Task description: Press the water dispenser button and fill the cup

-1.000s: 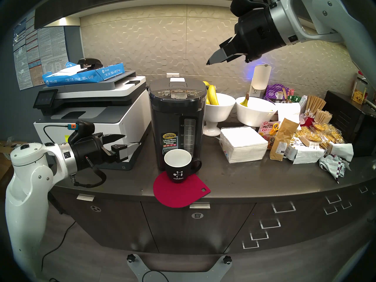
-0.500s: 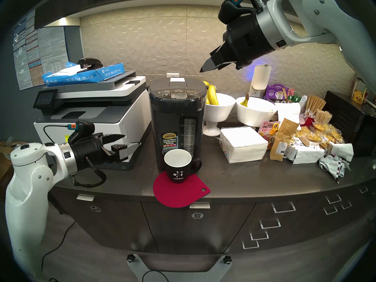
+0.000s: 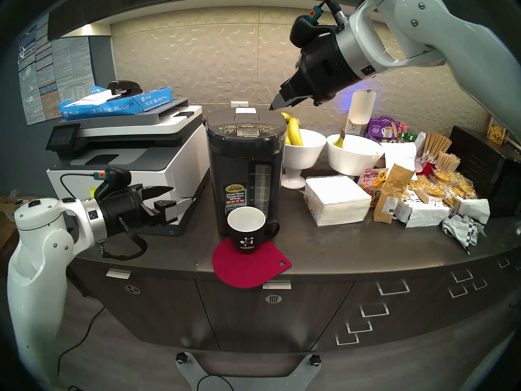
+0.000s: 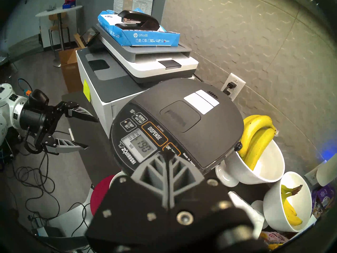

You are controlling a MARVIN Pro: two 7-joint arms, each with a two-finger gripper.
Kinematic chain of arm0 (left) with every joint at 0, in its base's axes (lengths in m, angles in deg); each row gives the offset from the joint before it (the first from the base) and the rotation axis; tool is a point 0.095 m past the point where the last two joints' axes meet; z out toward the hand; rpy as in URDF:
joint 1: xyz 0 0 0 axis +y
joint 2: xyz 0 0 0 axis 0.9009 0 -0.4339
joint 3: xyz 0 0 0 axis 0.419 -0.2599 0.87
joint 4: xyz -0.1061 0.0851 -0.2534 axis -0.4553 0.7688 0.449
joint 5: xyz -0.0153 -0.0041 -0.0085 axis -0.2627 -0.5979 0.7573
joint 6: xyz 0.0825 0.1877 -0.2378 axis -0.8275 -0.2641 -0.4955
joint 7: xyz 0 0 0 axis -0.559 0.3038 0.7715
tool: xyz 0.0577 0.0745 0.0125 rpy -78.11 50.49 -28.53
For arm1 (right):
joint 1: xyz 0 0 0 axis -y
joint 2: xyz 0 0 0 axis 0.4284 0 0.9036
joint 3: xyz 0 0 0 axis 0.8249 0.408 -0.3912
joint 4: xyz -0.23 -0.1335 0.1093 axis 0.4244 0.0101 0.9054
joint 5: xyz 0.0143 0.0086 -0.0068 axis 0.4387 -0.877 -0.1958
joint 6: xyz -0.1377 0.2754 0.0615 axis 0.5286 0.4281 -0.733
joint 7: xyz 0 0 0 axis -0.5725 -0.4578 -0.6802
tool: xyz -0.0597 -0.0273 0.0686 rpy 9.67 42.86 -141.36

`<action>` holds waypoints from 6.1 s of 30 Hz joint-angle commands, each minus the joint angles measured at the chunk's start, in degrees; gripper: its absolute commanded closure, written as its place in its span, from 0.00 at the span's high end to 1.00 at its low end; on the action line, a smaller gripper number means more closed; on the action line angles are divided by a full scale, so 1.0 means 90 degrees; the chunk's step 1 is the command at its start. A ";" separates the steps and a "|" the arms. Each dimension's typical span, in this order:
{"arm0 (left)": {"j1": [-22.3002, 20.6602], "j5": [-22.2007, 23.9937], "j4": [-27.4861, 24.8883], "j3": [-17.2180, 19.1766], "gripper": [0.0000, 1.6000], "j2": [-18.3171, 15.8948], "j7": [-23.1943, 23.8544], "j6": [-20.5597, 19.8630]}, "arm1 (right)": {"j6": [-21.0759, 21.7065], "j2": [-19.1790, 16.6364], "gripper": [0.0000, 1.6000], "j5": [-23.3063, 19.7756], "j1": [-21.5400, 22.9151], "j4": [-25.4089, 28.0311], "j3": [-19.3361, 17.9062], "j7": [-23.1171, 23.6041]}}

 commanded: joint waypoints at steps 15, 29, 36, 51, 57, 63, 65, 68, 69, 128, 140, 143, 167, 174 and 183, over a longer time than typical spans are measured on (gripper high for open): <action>-0.0003 0.0001 -0.0065 0.0001 1.00 -0.0001 0.0002 0.0002 | 0.0121 -0.0071 0.00 0.0788 0.0050 -0.0680 -0.0009 0.1277; -0.0003 0.0001 -0.0065 0.0001 1.00 -0.0001 0.0002 0.0002 | 0.0141 -0.0058 1.00 0.1129 0.0045 -0.0840 -0.0050 0.1832; -0.0003 0.0001 -0.0065 0.0001 1.00 -0.0001 0.0002 0.0001 | 0.0139 -0.0055 1.00 0.1204 0.0034 -0.0857 -0.0060 0.1920; -0.0003 0.0001 -0.0065 0.0001 1.00 -0.0001 0.0002 0.0001 | 0.0142 -0.0054 1.00 0.1270 0.0018 -0.0870 -0.0080 0.1993; -0.0004 0.0001 -0.0063 0.0001 1.00 -0.0002 0.0003 0.0002 | 0.0178 0.0173 1.00 0.1243 0.0125 -0.1066 -0.0194 0.2102; -0.0003 0.0001 -0.0064 0.0001 1.00 -0.0002 0.0003 0.0002 | 0.0153 0.0466 1.00 0.1079 0.0028 -0.1142 -0.0219 0.1959; -0.0003 0.0001 -0.0065 0.0001 1.00 -0.0001 0.0003 0.0002 | 0.0160 0.0504 0.19 0.0997 0.0014 -0.1088 -0.0230 0.1866; -0.0003 0.0001 -0.0065 0.0001 1.00 -0.0001 0.0002 0.0002 | 0.0171 0.0539 0.00 0.0922 0.0017 -0.0995 -0.0239 0.1702; -0.0003 0.0001 -0.0065 0.0001 1.00 -0.0001 0.0002 0.0002 | 0.0182 0.0557 0.00 0.0901 0.0018 -0.0998 -0.0236 0.1704; -0.0002 0.0001 -0.0066 0.0001 1.00 -0.0001 0.0001 0.0001 | 0.0055 0.0551 0.00 0.0941 -0.0245 -0.0774 0.0220 0.1324; -0.0002 0.0001 -0.0066 0.0001 1.00 -0.0001 0.0002 0.0001 | 0.0025 0.0575 0.00 0.0867 -0.0236 -0.0800 0.0185 0.1190; -0.0002 0.0001 -0.0066 0.0001 1.00 -0.0001 0.0002 0.0001 | 0.0022 0.0589 0.00 0.0855 -0.0234 -0.0800 0.0185 0.1166; -0.0002 0.0000 -0.0066 0.0001 1.00 -0.0001 0.0001 0.0001 | 0.0016 0.0687 0.00 0.0886 -0.0342 -0.0870 0.0292 0.1032; -0.0002 0.0001 -0.0066 0.0001 1.00 -0.0001 0.0001 0.0001 | 0.0101 0.0674 0.00 0.0950 -0.0396 -0.0805 0.0377 0.1071; -0.0003 0.0001 -0.0064 0.0001 1.00 -0.0002 0.0003 0.0002 | 0.0129 0.0635 0.00 0.0921 -0.0562 -0.0572 0.0479 0.1007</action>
